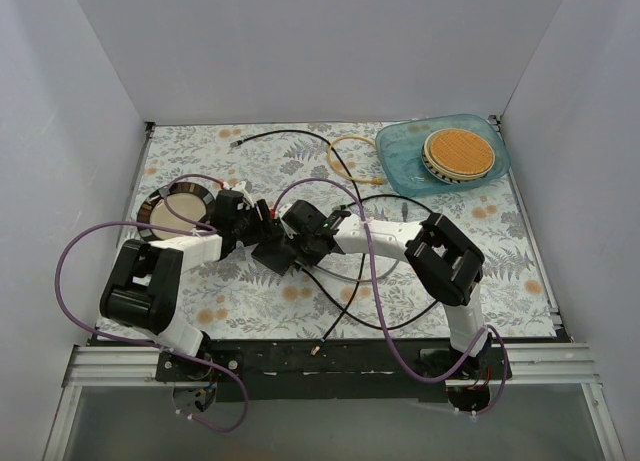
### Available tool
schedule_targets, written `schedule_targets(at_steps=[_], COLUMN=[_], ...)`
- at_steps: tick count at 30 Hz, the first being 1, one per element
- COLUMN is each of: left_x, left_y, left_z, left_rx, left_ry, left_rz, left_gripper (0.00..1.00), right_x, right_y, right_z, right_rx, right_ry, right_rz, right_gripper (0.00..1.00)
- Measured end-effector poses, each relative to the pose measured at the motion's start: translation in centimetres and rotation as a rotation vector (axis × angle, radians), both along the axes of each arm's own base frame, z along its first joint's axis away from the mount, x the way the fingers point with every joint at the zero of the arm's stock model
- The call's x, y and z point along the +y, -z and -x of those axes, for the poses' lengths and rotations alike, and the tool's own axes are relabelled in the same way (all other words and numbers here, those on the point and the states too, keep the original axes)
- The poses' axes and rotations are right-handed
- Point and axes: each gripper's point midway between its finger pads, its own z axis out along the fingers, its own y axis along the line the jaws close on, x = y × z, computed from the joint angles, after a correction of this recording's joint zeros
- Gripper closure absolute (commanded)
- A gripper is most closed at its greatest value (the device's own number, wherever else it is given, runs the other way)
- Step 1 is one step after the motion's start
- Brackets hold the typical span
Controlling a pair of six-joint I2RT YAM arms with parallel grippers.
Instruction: Insert the plug into the switch port
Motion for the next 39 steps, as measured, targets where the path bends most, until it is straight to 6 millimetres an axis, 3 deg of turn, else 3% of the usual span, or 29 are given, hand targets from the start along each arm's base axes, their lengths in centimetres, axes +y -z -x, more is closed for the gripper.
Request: schedule_targets(at_steps=[9, 14, 24, 33, 39], left_x=[-0.2, -0.3, -0.6, 0.2, 1.1], left_y=[0.2, 0.1, -0.3, -0.5, -1.3], left_z=[0.1, 0.1, -0.5, 0.7, 1.1], left_rx=[0.000, -0.002, 0.005, 0.033, 0.035], left_ry=[-0.012, -0.013, -0.017, -0.050, -0.089], left_rz=[0.007, 0.005, -0.047, -0.105, -0.130], left_gripper=[0.45, 0.38, 0.02, 0.02, 0.02], right_x=[-0.2, -0.3, -0.3, 0.2, 0.6], right_y=[0.0, 0.0, -0.1, -0.1, -0.1], right_z=[-0.1, -0.1, -1.5, -1.3, -0.9], right_rx=[-0.007, -0.009, -0.068, -0.091, -0.080], right_ry=[0.001, 0.000, 0.055, 0.045, 0.031], right_rz=[0.013, 0.014, -0.032, -0.090, -0.104], right_gripper=[0.99, 0.99, 0.99, 0.98, 0.89])
